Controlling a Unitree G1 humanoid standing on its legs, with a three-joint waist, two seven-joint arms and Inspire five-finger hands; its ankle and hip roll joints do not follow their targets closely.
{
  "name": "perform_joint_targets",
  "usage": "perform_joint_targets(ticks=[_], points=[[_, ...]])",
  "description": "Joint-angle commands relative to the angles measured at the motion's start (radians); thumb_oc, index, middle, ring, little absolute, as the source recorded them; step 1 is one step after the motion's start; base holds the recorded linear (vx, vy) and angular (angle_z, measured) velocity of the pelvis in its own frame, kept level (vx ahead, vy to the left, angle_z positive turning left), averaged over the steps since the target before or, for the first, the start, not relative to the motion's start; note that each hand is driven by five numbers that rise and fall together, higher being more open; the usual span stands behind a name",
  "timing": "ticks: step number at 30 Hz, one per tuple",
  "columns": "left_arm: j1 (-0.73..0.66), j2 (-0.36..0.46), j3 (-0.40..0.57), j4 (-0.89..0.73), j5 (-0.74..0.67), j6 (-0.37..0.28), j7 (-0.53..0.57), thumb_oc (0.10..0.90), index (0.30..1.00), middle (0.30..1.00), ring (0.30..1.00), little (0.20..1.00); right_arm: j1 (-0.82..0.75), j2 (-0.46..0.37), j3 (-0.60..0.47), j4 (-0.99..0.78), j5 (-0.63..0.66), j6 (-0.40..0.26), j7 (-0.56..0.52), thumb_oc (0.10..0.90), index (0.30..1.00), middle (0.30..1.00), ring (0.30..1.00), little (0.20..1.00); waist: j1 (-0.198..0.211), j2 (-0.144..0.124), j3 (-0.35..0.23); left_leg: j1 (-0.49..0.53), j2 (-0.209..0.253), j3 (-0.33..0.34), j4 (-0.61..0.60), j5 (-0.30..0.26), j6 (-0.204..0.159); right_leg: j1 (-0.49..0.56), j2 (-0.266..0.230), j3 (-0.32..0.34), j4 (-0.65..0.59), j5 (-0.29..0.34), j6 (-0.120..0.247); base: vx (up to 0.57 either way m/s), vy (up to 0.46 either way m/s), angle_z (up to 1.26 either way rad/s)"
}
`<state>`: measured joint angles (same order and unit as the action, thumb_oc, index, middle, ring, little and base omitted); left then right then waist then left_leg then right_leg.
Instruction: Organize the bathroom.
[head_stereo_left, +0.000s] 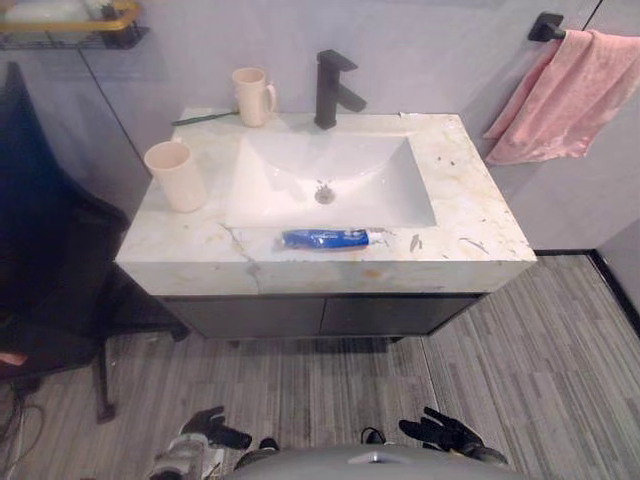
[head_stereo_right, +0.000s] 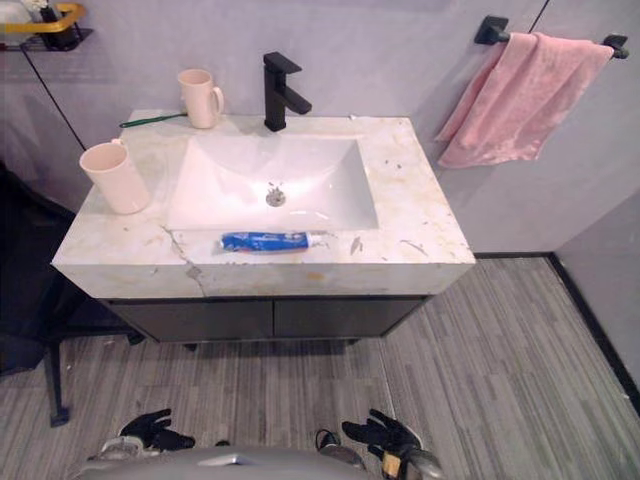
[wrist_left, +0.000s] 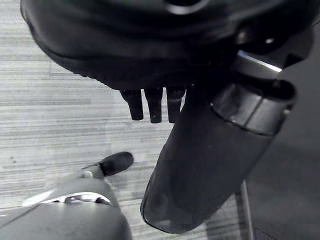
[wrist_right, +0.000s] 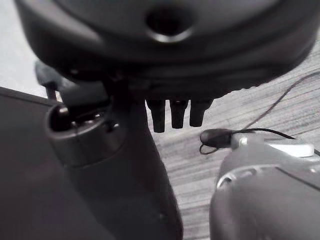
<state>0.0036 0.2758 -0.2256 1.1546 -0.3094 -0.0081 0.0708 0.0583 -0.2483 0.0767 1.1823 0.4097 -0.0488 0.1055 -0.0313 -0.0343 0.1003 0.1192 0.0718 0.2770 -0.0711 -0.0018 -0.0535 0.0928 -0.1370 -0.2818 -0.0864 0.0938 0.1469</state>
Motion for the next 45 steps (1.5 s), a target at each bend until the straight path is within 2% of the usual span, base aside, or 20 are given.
perform_joint_targets(ticks=[1, 3, 5, 6, 8, 9, 10, 12, 14, 18, 20, 22, 23, 24, 25, 28, 30, 34, 38, 45], points=[[-0.077, -0.009, 0.019, 0.015, -0.019, -0.035, 0.019, 0.800, 0.900, 0.900, 0.900, 0.900, -0.047, -0.066, -0.015, 0.029, 0.020, -0.038, 0.000, 0.800, 0.900, 0.900, 0.900, 0.900, -0.010, 0.017, 0.033, -0.027, -0.047, -0.131, 0.025, -0.035, -0.010, 0.007, 0.061, -0.006, 0.007, -0.092, 0.001, 0.00, 0.000, 0.00], [-0.072, -0.014, 0.026, 0.025, -0.026, -0.027, 0.094, 0.800, 0.900, 0.900, 0.900, 0.900, -0.053, -0.056, -0.002, 0.039, -0.032, -0.023, -0.029, 0.800, 0.900, 0.900, 0.900, 0.900, -0.006, 0.019, 0.024, -0.022, -0.047, -0.125, 0.017, -0.034, -0.007, 0.010, 0.060, -0.010, 0.007, -0.094, 0.002, 0.02, 0.000, -0.01], [-0.072, -0.016, 0.039, 0.031, -0.047, -0.110, 0.221, 0.800, 0.900, 0.900, 0.900, 0.900, -0.057, -0.051, 0.009, 0.046, -0.068, -0.004, -0.052, 0.800, 0.900, 0.900, 0.900, 0.900, -0.005, 0.020, 0.019, -0.020, -0.045, -0.123, 0.009, -0.030, -0.008, 0.011, 0.059, -0.011, 0.006, -0.093, 0.002, 0.02, -0.004, 0.00], [-0.077, -0.011, 0.070, 0.017, -0.083, -0.211, 0.374, 0.800, 0.900, 0.900, 0.900, 0.900, -0.057, -0.046, 0.020, 0.060, -0.104, 0.021, -0.098, 0.800, 0.900, 0.900, 0.900, 0.900, 0.002, 0.020, 0.015, -0.017, -0.045, -0.124, 0.003, -0.030, -0.010, 0.015, 0.057, -0.017, 0.002, -0.095, 0.003, 0.04, -0.014, 0.01], [-0.083, -0.010, 0.100, -0.007, -0.096, -0.265, 0.480, 0.800, 0.900, 0.900, 0.900, 0.900, -0.057, -0.043, 0.025, 0.068, -0.111, 0.031, -0.115, 0.800, 0.900, 0.900, 0.900, 0.900, 0.010, 0.019, 0.013, -0.017, -0.046, -0.126, 0.002, -0.031, -0.012, 0.018, 0.053, -0.024, 0.000, -0.095, 0.003, 0.02, -0.025, 0.03], [-0.084, -0.012, 0.117, -0.029, -0.098, -0.268, 0.515, 0.800, 0.900, 0.900, 0.900, 0.900, -0.056, -0.039, 0.030, 0.069, -0.105, 0.036, -0.123, 0.800, 0.900, 0.900, 0.900, 0.900, 0.016, 0.017, 0.013, -0.018, -0.046, -0.130, 0.003, -0.031, -0.013, 0.018, 0.053, -0.026, 0.000, -0.095, 0.002, 0.00, -0.066, 0.07], [-0.077, -0.023, 0.160, -0.084, -0.114, -0.315, 0.629, 0.800, 0.900, 0.900, 0.900, 0.900, -0.054, -0.028, 0.041, 0.070, -0.106, 0.057, -0.159, 0.800, 0.900, 0.900, 0.900, 0.900, 0.032, 0.012, 0.015, -0.023, -0.047, -0.141, 0.010, -0.033, -0.015, 0.018, 0.050, -0.035, 0.001, -0.095, 0.000, -0.01, -0.074, 0.09], [-0.074, -0.032, 0.183, -0.104, -0.102, -0.344, 0.669, 0.800, 0.900, 0.900, 0.900, 0.900, -0.055, -0.021, 0.043, 0.073, -0.098, 0.059, -0.181, 0.800, 0.900, 0.900, 0.900, 0.900, 0.041, 0.008, 0.016, -0.026, -0.047, -0.147, 0.014, -0.034, -0.016, 0.020, 0.048, -0.039, 0.002, -0.095, -0.001, -0.02, -0.072, 0.17], [-0.069, -0.050, 0.201, -0.158, -0.022, -0.412, 0.776, 0.800, 0.900, 0.900, 0.900, 0.900, -0.056, -0.010, 0.045, 0.081, -0.083, 0.073, -0.208, 0.800, 0.900, 0.900, 0.900, 0.900, 0.057, 0.004, 0.018, -0.030, -0.046, -0.160, 0.015, -0.032, -0.019, 0.024, 0.050, -0.049, 0.001, -0.096, -0.005, -0.03, -0.070, 0.23], [-0.049, -0.045, 0.179, -0.324, 0.076, -0.455, 0.903, 0.800, 0.900, 0.900, 0.900, 0.900, -0.050, -0.006, 0.047, 0.075, -0.081, 0.080, -0.223, 0.800, 0.900, 0.900, 0.900, 0.900, 0.075, 0.005, 0.021, -0.032, -0.044, -0.177, 0.014, -0.030, -0.028, 0.028, 0.052, -0.060, 0.001, -0.100, -0.009, -0.03, -0.028, 0.12], [-0.034, -0.029, 0.174, -0.438, 0.056, -0.448, 0.912, 0.800, 0.900, 0.900, 0.900, 0.900, -0.047, -0.006, 0.050, 0.063, -0.077, 0.084, -0.234, 0.800, 0.900, 0.900, 0.900, 0.900, 0.086, 0.006, 0.026, -0.041, -0.044, -0.190, 0.022, -0.029, -0.032, 0.027, 0.051, -0.062, 0.001, -0.101, -0.011, -0.05, -0.016, 0.09], [-0.022, -0.004, 0.171, -0.545, 0.129, -0.464, 0.920, 0.800, 0.900, 0.900, 0.900, 0.900, -0.048, -0.009, 0.054, 0.051, -0.066, 0.090, -0.241, 0.800, 0.900, 0.900, 0.900, 0.900, 0.097, 0.005, 0.031, -0.050, -0.045, -0.202, 0.028, -0.028, -0.035, 0.028, 0.051, -0.064, 0.000, -0.103, -0.015, -0.05, -0.025, 0.08], [-0.015, 0.032, 0.159, -0.661, 0.162, -0.439, 0.929, 0.800, 0.900, 0.900, 0.900, 0.900, -0.048, -0.013, 0.053, 0.044, -0.068, 0.093, -0.242, 0.800, 0.900, 0.900, 0.900, 0.900, 0.103, 0.005, 0.034, -0.054, -0.045, -0.209, 0.030, -0.027, -0.036, 0.028, 0.053, -0.064, -0.001, -0.104, -0.019, -0.03, -0.020, 0.14], [-0.015, 0.032, 0.159, -0.661, 0.162, -0.439, 0.929, 0.800, 0.900, 0.900, 0.900, 0.900, -0.048, -0.013, 0.053, 0.044, -0.068, 0.093, -0.242, 0.800, 0.900, 0.900, 0.900, 0.900, 0.103, 0.005, 0.034, -0.054, -0.045, -0.209, 0.030, -0.027, -0.036, 0.028, 0.053, -0.064, -0.001, -0.104, -0.019, -0.04, -0.041, 0.18], [-0.009, 0.087, 0.151, -0.858, 0.248, -0.394, 0.932, 0.800, 0.900, 0.900, 0.900, 0.900, -0.049, -0.017, 0.054, 0.043, -0.058, 0.090, -0.247, 0.800, 0.900, 0.900, 0.900, 0.900, 0.114, 0.006, 0.039, -0.063, -0.044, -0.218, 0.039, -0.028, -0.039, 0.027, 0.054, -0.067, 0.002, -0.107, -0.022, -0.03, -0.043, 0.15], [-0.014, 0.169, 0.159, -1.133, 0.415, -0.341, 0.908, 0.800, 0.900, 0.900, 0.900, 0.900, -0.061, -0.023, 0.051, 0.046, -0.049, 0.087, -0.238, 0.800, 0.900, 0.900, 0.900, 0.900, 0.131, 0.005, 0.050, -0.081, -0.042, -0.227, 0.061, -0.030, -0.045, 0.028, 0.054, -0.076, 0.004, -0.109, -0.027, -0.04, -0.051, 0.12], [-0.051, 0.206, 0.151, -1.302, 0.549, -0.336, 0.884, 0.800, 0.900, 0.900, 0.900, 0.900, -0.071, -0.027, 0.055, 0.056, -0.049, 0.082, -0.236, 0.800, 0.900, 0.900, 0.900, 0.900, 0.137, 0.006, 0.056, -0.095, -0.040, -0.232, 0.079, -0.033, -0.049, 0.027, 0.054, -0.083, 0.006, -0.110, -0.030, -0.04, -0.052, 0.13], [-0.117, 0.231, 0.126, -1.428, 0.632, -0.324, 0.823, 0.800, 0.900, 0.900, 0.900, 0.900, -0.084, -0.034, 0.058, 0.081, -0.050, 0.076, -0.227, 0.800, 0.900, 0.900, 0.900, 0.900, 0.132, 0.008, 0.054, -0.097, -0.036, -0.231, 0.086, -0.037, -0.052, 0.029, 0.057, -0.089, 0.007, -0.113, -0.027, -0.02, -0.041, 0.11], [-0.209, 0.264, 0.067, -1.498, 0.677, -0.248, 0.693, 0.800, 0.900, 0.900, 0.900, 0.900, -0.090, -0.035, 0.070, 0.095, -0.058, 0.081, -0.223, 0.800, 0.900, 0.900, 0.900, 0.900, 0.114, 0.014, 0.044, -0.093, -0.031, -0.222, 0.091, -0.041, -0.054, 0.032, 0.060, -0.083, 0.008, -0.117, -0.023, 0.00, 0.000, 0.00], [-0.355, 0.327, -0.026, -1.577, 0.629, -0.177, 0.476, 0.800, 0.900, 0.900, 0.900, 0.900, -0.110, -0.038, 0.079, 0.117, -0.096, 0.103, -0.225, 0.800, 0.900, 0.900, 0.900, 0.900, 0.083, 0.036, 0.030, -0.080, -0.029, -0.204, 0.094, -0.049, -0.055, 0.037, 0.066, -0.062, 0.008, -0.124, -0.017, 0.00, 0.002, -0.02]])
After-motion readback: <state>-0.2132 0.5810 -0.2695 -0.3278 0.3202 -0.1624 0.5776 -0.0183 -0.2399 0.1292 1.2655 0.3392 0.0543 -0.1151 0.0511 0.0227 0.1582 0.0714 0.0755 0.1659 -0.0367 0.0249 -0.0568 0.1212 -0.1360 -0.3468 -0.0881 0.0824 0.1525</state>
